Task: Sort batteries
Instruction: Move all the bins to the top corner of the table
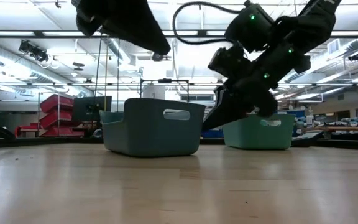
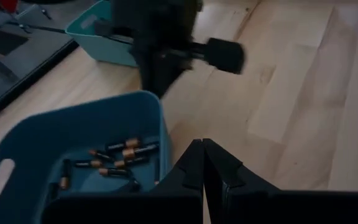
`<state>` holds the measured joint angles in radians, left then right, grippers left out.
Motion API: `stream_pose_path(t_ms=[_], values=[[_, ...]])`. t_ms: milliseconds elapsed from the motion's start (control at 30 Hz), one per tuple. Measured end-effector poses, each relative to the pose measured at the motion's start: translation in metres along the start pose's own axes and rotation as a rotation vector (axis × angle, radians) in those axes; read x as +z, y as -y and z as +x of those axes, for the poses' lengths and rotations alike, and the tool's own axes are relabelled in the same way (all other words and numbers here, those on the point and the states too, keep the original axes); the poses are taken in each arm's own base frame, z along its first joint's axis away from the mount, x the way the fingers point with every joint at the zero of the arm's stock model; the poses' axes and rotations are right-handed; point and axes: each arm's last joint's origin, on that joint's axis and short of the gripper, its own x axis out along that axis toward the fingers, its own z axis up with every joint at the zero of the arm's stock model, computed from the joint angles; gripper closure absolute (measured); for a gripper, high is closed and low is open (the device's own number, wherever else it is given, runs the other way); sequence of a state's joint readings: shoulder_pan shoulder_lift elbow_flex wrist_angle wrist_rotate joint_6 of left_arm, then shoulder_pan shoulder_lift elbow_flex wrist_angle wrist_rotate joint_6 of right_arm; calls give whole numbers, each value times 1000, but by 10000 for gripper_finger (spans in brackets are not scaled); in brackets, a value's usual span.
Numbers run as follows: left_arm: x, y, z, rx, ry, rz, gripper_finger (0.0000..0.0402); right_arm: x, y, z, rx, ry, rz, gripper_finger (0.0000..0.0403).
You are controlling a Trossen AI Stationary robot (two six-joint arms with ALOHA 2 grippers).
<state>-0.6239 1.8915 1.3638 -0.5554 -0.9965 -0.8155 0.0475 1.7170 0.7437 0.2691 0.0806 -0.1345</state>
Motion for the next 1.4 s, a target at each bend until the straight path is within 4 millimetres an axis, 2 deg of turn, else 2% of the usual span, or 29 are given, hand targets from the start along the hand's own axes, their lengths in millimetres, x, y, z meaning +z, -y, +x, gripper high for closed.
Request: stream_pose_path(t_ms=[167, 300, 567, 700, 800, 900, 1133, 1400], values=[[8, -1, -4, 11, -10, 26, 401, 5, -22, -2, 84, 39, -48, 403], [6, -2, -4, 17, -22, 41, 402, 12, -37, -5, 73, 99, -105, 403], [-2, -2, -1, -29, -78, 15, 401, 13, -43, -6, 64, 109, -125, 403], [-16, -1, 3, -101, -161, 10, 401, 9, -43, -6, 68, 70, -132, 403], [-31, -3, 9, -108, -160, 2, 401, 7, -43, -8, 73, 30, -132, 403], [-42, -7, 14, -77, -112, -12, 401, 4, -42, -12, 78, -15, -122, 403], [-65, -24, 28, 17, -120, -39, 401, 5, -39, -25, 80, -59, -101, 403], [-82, -39, 33, 98, -146, -33, 401, 5, -40, -27, 79, -74, -52, 403]])
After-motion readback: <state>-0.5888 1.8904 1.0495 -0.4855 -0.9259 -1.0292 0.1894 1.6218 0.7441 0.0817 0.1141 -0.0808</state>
